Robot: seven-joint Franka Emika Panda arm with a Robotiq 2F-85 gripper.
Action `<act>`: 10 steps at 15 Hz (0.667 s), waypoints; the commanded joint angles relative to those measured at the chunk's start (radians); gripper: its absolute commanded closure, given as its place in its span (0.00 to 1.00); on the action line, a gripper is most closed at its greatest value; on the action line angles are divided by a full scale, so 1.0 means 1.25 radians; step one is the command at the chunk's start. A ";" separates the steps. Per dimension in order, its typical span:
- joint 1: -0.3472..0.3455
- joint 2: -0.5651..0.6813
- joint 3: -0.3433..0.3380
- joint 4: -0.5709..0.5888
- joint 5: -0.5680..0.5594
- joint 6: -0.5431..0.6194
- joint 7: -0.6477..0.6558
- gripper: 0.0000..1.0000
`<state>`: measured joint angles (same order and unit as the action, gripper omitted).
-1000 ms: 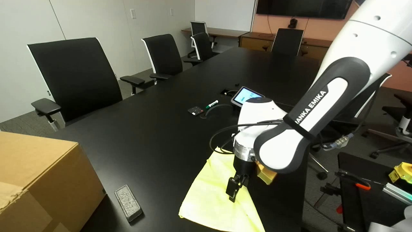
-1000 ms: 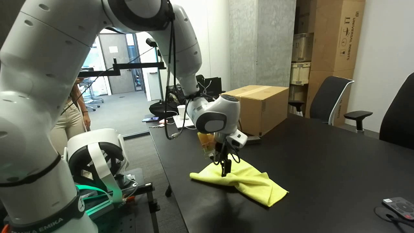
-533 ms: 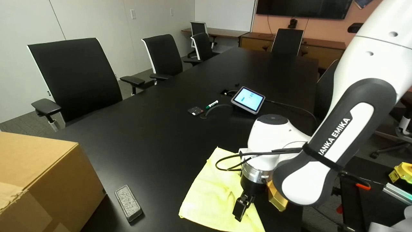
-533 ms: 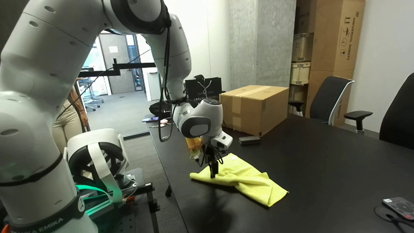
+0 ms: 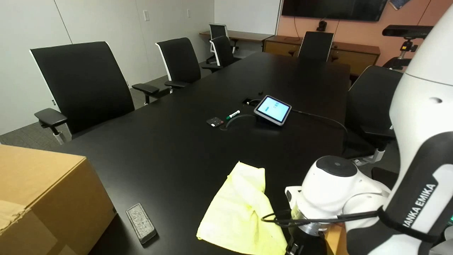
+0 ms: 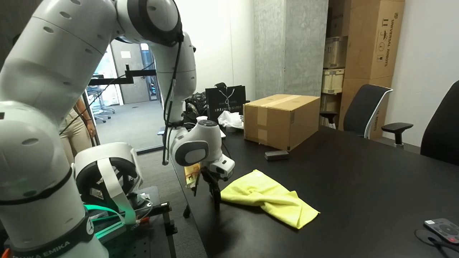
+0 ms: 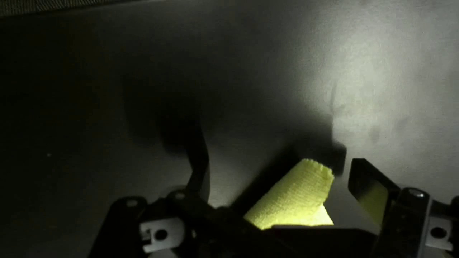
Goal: Fold the yellow towel on the table in half.
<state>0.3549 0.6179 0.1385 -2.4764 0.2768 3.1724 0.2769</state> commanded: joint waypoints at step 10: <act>0.199 -0.005 -0.125 -0.008 0.043 0.072 0.100 0.00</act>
<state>0.5538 0.6193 0.0295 -2.4896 0.3091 3.2397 0.3806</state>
